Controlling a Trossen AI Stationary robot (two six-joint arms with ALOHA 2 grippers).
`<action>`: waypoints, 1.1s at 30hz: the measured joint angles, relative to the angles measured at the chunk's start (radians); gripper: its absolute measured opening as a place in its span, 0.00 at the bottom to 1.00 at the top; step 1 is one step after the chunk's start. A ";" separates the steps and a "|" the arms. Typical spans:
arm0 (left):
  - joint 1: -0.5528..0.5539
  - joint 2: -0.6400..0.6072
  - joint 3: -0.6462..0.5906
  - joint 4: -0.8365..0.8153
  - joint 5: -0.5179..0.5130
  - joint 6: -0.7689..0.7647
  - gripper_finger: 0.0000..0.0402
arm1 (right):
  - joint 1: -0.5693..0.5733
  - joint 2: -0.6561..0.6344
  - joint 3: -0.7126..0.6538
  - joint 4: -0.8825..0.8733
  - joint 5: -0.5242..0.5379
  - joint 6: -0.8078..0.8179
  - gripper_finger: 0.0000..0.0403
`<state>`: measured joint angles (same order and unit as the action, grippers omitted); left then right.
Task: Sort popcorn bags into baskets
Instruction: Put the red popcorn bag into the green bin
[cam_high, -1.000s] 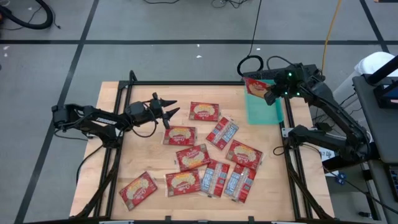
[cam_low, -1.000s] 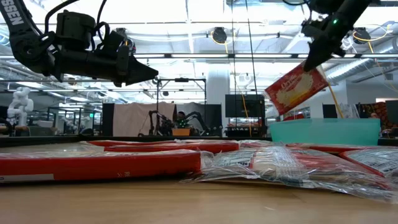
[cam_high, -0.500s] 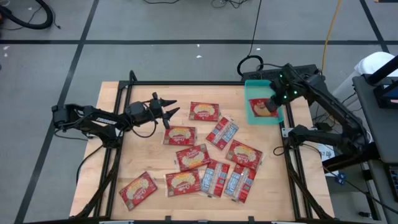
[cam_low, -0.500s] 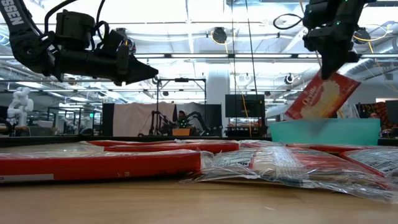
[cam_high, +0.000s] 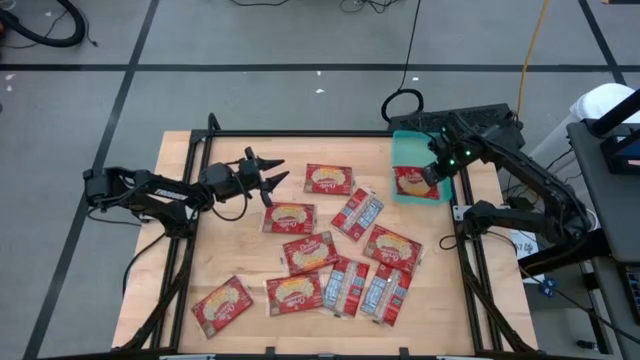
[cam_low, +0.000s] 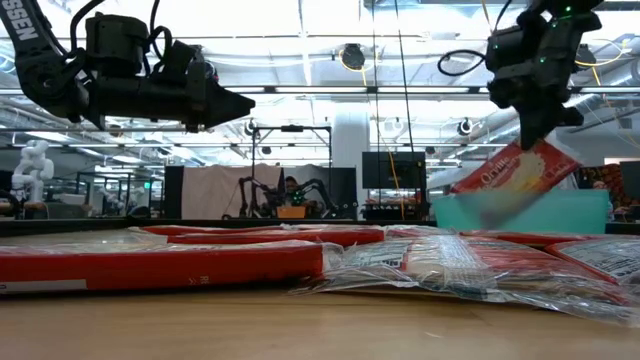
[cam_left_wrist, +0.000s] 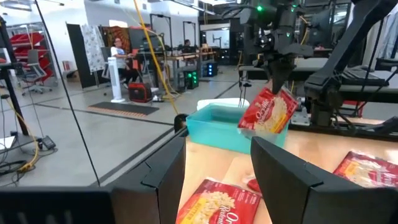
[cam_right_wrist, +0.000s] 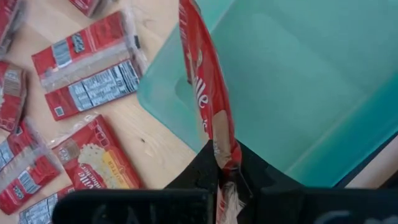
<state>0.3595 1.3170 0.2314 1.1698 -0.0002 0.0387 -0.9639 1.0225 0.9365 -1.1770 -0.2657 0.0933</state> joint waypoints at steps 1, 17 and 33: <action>0.000 0.000 0.000 0.000 0.000 -0.003 0.46 | -0.005 0.000 -0.006 0.000 0.002 0.000 0.03; 0.000 0.000 0.000 0.000 0.000 -0.034 0.46 | -0.063 0.000 -0.125 0.084 0.067 -0.040 0.13; 0.000 0.000 0.000 0.001 0.000 -0.017 0.46 | -0.062 0.000 -0.135 0.167 0.275 -0.049 0.47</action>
<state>0.3595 1.3170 0.2314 1.1706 -0.0002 0.0216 -1.0264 1.0225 0.8017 -1.0098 0.0097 0.0441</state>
